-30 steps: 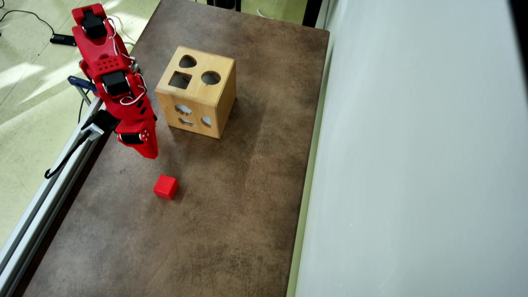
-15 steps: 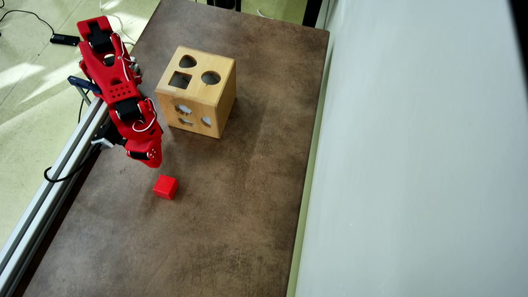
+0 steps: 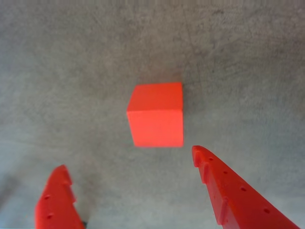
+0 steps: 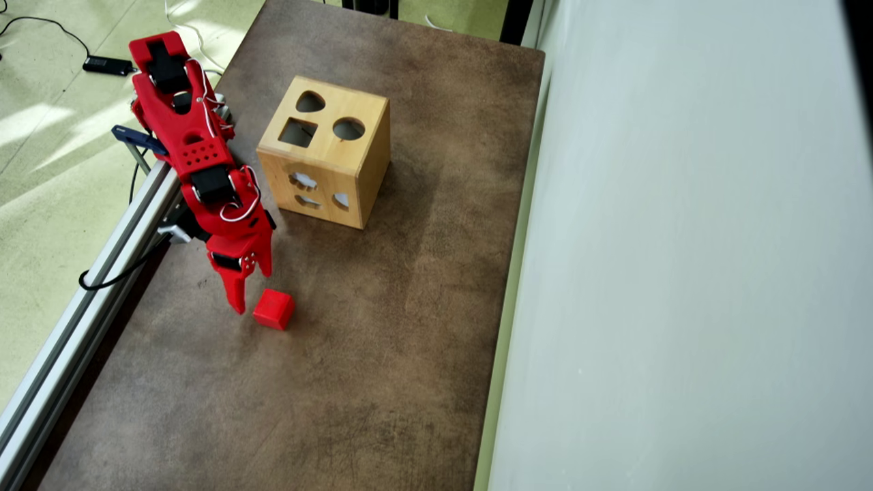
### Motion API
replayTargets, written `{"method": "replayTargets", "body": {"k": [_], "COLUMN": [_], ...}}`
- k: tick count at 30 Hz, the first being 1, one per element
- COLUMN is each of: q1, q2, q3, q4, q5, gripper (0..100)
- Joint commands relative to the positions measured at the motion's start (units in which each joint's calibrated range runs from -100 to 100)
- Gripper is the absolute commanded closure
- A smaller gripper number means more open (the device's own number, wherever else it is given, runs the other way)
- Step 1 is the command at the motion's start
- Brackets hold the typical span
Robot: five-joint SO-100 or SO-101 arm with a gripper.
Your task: Pick and place the red cube on the square hole
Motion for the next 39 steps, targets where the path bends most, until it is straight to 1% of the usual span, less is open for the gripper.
{"method": "replayTargets", "body": {"k": [1,8,12,23,29,39], "q1": [0.28,0.21,-0.24,-0.61,-1.73,-2.54], "q2": [0.42,9.00,12.99,17.15,18.94,18.09], "q3": [-4.70,-16.06,-19.81,-19.90,-19.90,-19.36], "q4": [-0.51,0.38,0.46,0.54,0.30,0.94], "q5": [-0.24,-0.24,0.24,0.54,4.30,4.00], "gripper": [60,60,60,60,60,60]}}
